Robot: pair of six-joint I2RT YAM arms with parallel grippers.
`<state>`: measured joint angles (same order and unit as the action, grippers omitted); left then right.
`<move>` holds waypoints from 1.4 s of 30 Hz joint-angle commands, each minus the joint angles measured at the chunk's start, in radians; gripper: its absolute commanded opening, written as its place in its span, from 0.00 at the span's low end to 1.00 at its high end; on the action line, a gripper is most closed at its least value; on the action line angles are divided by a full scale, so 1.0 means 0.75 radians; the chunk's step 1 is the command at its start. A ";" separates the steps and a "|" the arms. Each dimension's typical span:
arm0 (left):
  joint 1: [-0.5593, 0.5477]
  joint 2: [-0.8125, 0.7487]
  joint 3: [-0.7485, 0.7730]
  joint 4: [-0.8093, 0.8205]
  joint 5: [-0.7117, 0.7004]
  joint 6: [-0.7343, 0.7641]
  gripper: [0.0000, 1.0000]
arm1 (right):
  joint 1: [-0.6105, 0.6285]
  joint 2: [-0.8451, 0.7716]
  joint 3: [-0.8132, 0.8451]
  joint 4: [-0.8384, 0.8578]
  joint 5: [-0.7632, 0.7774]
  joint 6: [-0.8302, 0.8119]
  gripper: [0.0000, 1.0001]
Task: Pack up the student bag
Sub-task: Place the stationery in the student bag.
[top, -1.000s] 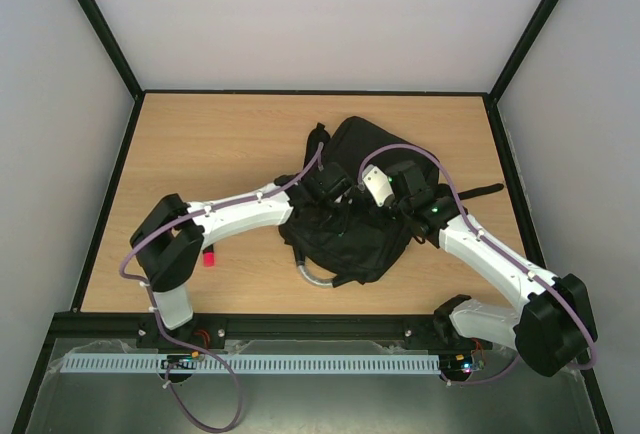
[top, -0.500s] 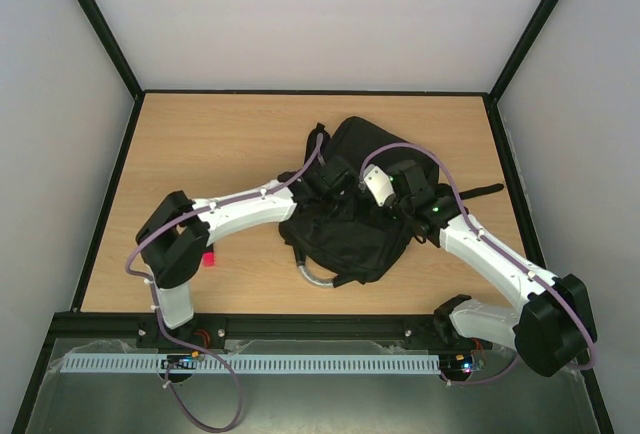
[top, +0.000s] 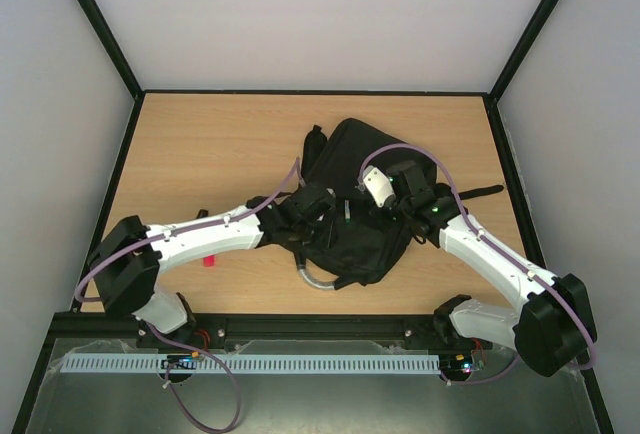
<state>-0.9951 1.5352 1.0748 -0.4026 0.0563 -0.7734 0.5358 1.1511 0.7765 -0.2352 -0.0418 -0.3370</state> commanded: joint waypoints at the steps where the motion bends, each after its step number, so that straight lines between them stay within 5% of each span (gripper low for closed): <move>1: -0.018 0.027 -0.031 0.093 0.072 0.006 0.31 | -0.007 -0.007 0.000 -0.005 -0.033 -0.009 0.01; 11: -0.010 0.228 0.089 0.265 0.003 0.001 0.03 | -0.018 -0.015 0.001 -0.012 -0.037 -0.005 0.01; 26: 0.183 0.410 0.250 0.452 0.025 -0.028 0.02 | -0.044 -0.014 0.002 -0.017 -0.047 -0.005 0.01; 42: -0.011 -0.033 0.001 0.173 -0.195 0.041 0.06 | -0.050 -0.023 0.002 -0.020 -0.079 -0.011 0.01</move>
<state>-0.9817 1.5848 1.1221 -0.1566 0.0154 -0.7620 0.5011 1.1519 0.7765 -0.2344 -0.0620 -0.3370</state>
